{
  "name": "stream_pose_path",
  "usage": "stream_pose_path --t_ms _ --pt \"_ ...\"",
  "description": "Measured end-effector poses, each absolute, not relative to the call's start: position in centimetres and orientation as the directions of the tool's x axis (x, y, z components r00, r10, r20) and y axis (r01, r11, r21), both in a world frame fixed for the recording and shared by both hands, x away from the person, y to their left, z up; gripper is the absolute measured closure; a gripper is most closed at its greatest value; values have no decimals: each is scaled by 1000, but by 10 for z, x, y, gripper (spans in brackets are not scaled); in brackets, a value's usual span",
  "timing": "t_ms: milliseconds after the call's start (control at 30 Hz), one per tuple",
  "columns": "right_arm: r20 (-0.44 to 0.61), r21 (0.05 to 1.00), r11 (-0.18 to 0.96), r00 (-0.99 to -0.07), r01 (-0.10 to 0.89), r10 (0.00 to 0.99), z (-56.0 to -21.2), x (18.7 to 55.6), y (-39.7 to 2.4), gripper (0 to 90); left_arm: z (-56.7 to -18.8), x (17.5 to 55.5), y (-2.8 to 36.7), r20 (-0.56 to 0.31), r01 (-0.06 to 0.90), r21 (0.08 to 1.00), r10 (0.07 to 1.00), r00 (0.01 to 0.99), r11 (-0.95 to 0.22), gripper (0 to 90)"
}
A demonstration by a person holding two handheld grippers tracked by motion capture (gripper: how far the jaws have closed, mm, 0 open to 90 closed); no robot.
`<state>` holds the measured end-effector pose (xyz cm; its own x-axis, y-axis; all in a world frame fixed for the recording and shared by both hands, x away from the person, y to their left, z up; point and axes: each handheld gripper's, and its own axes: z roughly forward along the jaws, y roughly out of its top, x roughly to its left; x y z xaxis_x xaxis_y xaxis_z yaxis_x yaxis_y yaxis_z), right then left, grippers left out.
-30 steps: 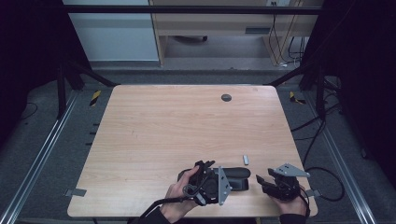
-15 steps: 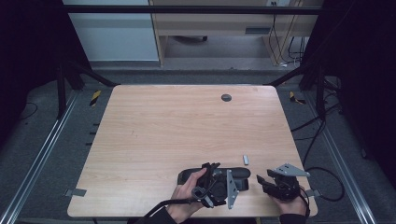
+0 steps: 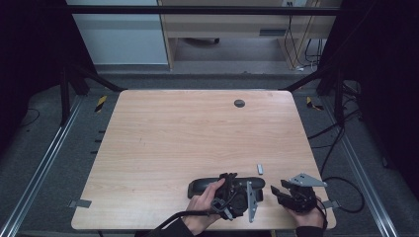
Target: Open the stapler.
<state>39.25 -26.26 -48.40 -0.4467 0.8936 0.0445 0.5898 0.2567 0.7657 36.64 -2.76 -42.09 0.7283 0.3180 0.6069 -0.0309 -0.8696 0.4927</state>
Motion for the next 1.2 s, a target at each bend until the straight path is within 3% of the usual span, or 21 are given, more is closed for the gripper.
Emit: stream_pose_path --t_ms 667,1200 --pt "71 758 254 -462 601 884 -484 392 -261 602 -437 369 -46 688 -63 421 273 672 -905 329" --pt "87 762 279 -521 584 849 -485 391 -255 749 -443 377 -55 699 -41 398 273 661 -917 432"
